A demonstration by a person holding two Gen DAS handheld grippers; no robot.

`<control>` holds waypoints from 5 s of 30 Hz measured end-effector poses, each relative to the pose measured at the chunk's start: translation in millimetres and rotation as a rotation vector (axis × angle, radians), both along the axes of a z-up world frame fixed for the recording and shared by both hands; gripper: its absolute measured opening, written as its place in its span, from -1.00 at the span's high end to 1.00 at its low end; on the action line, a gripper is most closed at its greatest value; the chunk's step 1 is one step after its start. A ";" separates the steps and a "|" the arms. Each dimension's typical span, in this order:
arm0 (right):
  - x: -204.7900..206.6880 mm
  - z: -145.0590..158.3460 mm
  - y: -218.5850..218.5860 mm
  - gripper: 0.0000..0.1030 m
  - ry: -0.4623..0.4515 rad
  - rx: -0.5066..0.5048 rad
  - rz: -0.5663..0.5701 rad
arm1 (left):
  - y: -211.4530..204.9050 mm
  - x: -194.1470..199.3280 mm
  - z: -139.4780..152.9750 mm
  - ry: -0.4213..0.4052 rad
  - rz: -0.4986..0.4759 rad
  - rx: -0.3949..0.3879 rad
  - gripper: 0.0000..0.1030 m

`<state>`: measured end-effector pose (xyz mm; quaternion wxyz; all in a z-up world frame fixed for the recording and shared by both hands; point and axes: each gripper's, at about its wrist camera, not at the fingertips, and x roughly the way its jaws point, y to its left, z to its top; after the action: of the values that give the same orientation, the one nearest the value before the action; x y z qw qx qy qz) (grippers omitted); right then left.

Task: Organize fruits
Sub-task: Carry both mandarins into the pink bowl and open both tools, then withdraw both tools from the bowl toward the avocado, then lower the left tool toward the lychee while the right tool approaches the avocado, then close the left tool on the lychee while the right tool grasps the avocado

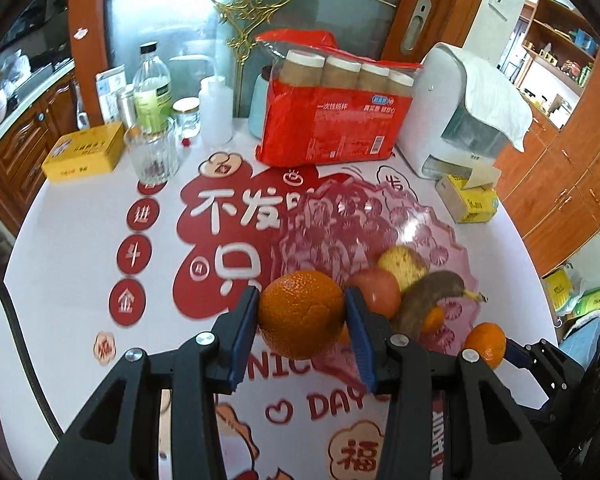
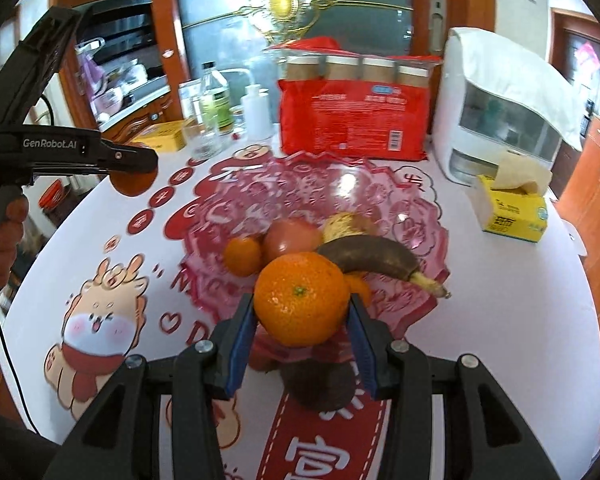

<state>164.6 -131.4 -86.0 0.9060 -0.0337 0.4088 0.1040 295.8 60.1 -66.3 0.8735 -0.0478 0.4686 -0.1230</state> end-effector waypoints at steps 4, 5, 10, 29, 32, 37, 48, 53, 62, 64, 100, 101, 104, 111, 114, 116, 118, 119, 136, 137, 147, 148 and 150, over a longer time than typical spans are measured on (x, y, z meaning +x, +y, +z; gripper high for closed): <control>11.0 -4.2 -8.4 0.13 0.005 -0.009 -0.058 | -3.6 19.4 -1.6 -0.009 -0.027 -0.008 0.19; 12.6 -5.4 -10.3 0.13 0.007 -0.009 -0.068 | -4.6 23.2 -1.3 -0.013 -0.032 -0.010 0.19; 23.0 -14.9 -23.5 0.13 0.030 -0.010 -0.141 | -9.0 43.5 -3.7 -0.025 -0.058 -0.025 0.18; 38.7 -41.6 -42.9 0.11 0.096 0.043 -0.264 | -16.4 71.6 -47.4 0.060 -0.101 -0.056 -0.05; 39.7 -40.2 -41.8 0.00 0.091 0.044 -0.267 | -15.5 67.6 -40.8 0.044 -0.100 -0.053 -0.14; 33.6 -30.9 -41.8 -0.18 0.068 0.052 -0.275 | -12.9 59.8 -34.1 0.046 -0.092 -0.044 -0.20; 2.3 -5.6 -57.2 -0.23 0.031 0.124 -0.337 | -9.7 17.6 -18.5 0.065 -0.085 -0.047 -0.34; -17.3 2.1 -59.5 -0.37 0.013 0.122 -0.354 | -12.5 -5.0 -15.5 0.073 -0.091 -0.041 -0.37; -47.5 -2.9 -54.9 -0.38 0.038 0.131 -0.347 | -11.1 -38.8 -23.2 0.118 -0.092 -0.048 -0.53; -53.4 -4.7 -54.0 -0.38 0.043 0.130 -0.339 | -11.0 -45.9 -27.5 0.130 -0.089 -0.047 -0.54; -50.9 -35.6 -51.1 -0.43 0.068 -0.015 0.068 | -66.3 -91.3 -106.5 0.199 0.002 -0.065 -0.65; -50.1 -38.0 -50.5 -0.43 0.068 -0.026 0.084 | -68.5 -90.4 -107.7 0.194 0.004 -0.067 -0.65; -46.2 -46.4 -48.7 -0.43 0.064 -0.049 0.146 | -75.1 -86.7 -112.2 0.188 0.010 -0.063 -0.65; -41.7 -66.9 -37.8 -0.43 0.011 -0.109 0.270 | -87.8 -78.1 -123.7 0.171 0.021 -0.047 -0.57; -40.0 -73.2 -34.5 -0.43 -0.021 -0.112 0.295 | -91.6 -75.6 -125.3 0.136 0.020 -0.038 -0.56; -38.4 -76.8 -32.7 -0.43 -0.034 -0.108 0.305 | -92.6 -73.4 -128.0 0.132 0.020 -0.038 -0.52; -37.1 -79.4 -31.3 -0.43 -0.044 -0.106 0.309 | -93.8 -70.7 -131.2 0.136 0.015 -0.046 -0.46; -36.3 -80.8 -30.5 -0.43 -0.049 -0.105 0.310 | -95.2 -69.1 -132.9 0.138 0.012 -0.044 -0.44; -18.4 -96.6 -27.1 -0.18 -0.027 -0.050 0.278 | -98.3 -64.0 -146.4 0.147 0.006 -0.120 0.04; -17.7 -97.5 -26.4 -0.14 -0.021 -0.047 0.281 | -98.7 -63.4 -146.5 0.149 0.004 -0.127 0.09; -14.6 -99.7 -27.7 -0.13 0.000 -0.008 0.261 | -102.4 -62.6 -145.7 0.155 -0.014 -0.166 0.44; -14.3 -99.6 -28.3 -0.13 0.004 -0.004 0.260 | -103.0 -62.4 -145.4 0.158 -0.014 -0.163 0.44; -13.4 -99.2 -29.1 -0.12 0.016 0.004 0.255 | -104.2 -62.4 -144.4 0.163 -0.015 -0.157 0.44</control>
<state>151.2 -160.5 -185.2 0.8823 -0.0830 0.4081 0.2195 233.3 -44.0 -210.8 0.8252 -0.1225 0.5273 -0.1615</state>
